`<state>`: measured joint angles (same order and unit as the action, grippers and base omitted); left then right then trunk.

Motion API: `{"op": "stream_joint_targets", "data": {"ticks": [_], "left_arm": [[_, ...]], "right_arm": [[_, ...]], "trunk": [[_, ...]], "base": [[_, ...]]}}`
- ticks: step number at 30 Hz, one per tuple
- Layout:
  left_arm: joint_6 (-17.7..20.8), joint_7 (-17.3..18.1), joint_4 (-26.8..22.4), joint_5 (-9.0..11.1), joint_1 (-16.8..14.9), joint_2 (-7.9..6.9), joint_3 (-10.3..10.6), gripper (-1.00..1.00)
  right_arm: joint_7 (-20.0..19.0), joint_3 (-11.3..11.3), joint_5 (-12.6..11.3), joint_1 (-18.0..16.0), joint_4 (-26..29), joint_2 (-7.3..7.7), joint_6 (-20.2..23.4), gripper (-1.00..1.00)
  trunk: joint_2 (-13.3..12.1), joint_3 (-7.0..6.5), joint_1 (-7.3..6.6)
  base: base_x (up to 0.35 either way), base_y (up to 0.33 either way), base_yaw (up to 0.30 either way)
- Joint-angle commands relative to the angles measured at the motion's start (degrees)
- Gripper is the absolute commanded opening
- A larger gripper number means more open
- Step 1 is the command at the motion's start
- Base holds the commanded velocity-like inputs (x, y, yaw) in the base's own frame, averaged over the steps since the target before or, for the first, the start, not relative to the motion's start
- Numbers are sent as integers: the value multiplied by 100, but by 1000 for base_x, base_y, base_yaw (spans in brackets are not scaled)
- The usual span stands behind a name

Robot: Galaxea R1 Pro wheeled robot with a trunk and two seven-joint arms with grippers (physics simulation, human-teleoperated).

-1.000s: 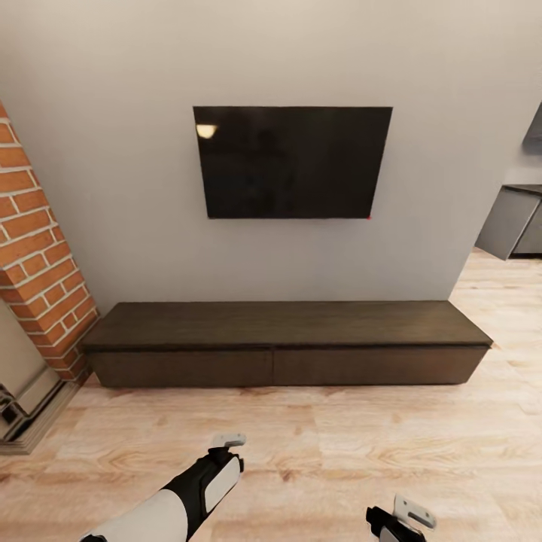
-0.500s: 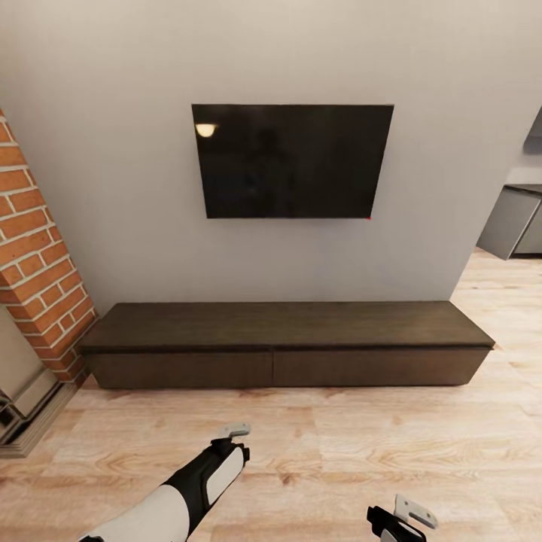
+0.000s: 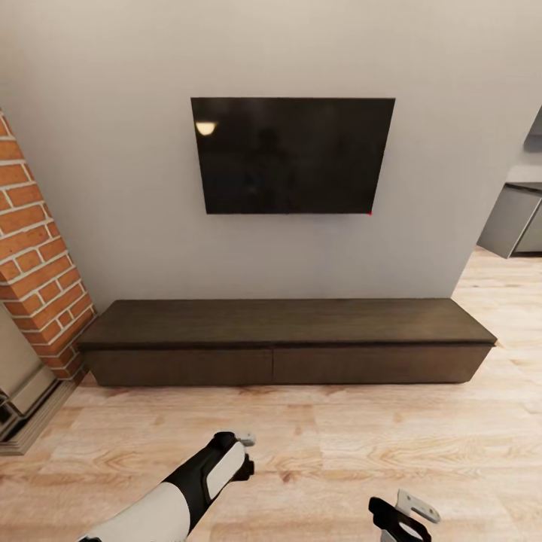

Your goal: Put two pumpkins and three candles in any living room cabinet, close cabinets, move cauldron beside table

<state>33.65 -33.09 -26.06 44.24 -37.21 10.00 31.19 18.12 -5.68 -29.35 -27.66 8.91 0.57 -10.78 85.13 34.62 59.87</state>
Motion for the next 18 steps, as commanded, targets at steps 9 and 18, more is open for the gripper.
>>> {"op": "stream_joint_targets", "data": {"ticks": [9,18], "left_arm": [[1705,-40,-1609,105,1,-26,-1372,100],[1849,-39,-1803,120,3,0,-1667,100]], "right_arm": [[-1347,1144,-934,-9,48,437,47,100],[-4026,2943,-2192,-10,56,900,1177,100]], "trunk": [[365,168,198],[726,329,396]], "base": [[0,0,0],[0,0,0]]}}
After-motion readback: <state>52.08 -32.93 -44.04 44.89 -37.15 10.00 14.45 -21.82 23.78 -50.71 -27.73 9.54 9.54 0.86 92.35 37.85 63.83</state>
